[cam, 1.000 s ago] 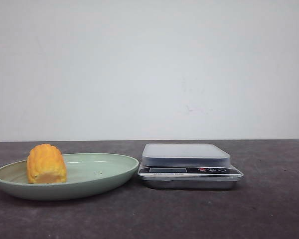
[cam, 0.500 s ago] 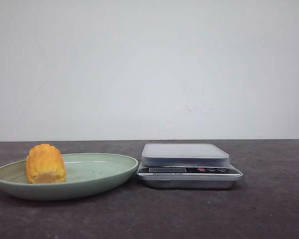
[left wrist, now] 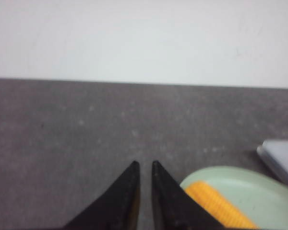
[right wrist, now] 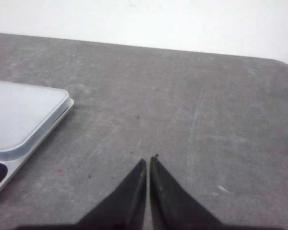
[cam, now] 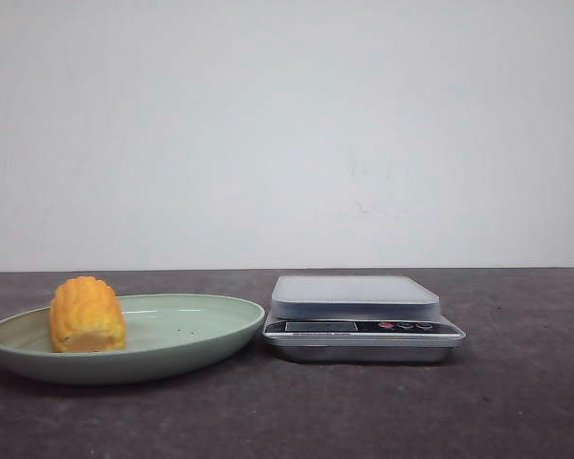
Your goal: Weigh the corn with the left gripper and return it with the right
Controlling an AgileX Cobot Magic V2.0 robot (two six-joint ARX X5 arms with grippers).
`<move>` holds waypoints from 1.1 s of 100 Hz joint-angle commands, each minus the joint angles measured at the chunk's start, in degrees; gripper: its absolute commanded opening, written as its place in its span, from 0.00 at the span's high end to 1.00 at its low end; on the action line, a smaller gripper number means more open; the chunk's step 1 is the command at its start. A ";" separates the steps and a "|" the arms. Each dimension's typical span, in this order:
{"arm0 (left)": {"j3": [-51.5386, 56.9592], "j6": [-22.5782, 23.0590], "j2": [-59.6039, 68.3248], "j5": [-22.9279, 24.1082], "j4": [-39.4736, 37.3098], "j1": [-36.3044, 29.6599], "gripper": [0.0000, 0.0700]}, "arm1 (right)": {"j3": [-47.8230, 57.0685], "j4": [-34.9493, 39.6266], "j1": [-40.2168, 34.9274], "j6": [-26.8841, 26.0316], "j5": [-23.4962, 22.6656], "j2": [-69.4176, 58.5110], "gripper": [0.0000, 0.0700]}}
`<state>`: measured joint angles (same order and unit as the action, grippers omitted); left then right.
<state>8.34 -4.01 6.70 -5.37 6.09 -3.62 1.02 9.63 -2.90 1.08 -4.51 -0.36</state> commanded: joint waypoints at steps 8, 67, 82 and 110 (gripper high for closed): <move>-3.43 0.81 -3.72 0.00 -1.07 0.09 1.00 | -0.22 -0.63 -0.09 -0.28 0.02 0.13 0.99; -7.61 3.93 -6.54 5.70 -1.01 3.02 1.00 | -0.22 -0.63 -0.09 -0.28 0.00 0.13 0.99; -7.58 1.62 -6.54 5.35 -1.07 3.02 1.00 | -0.22 -0.63 -0.09 -0.28 0.00 0.13 0.99; -7.58 1.64 -6.54 5.38 -1.03 3.02 1.00 | -0.22 -0.63 -0.09 -0.28 0.00 0.13 0.99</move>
<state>1.80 -2.33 0.25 0.05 5.76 -0.62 1.02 9.63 -2.90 1.08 -4.51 -0.36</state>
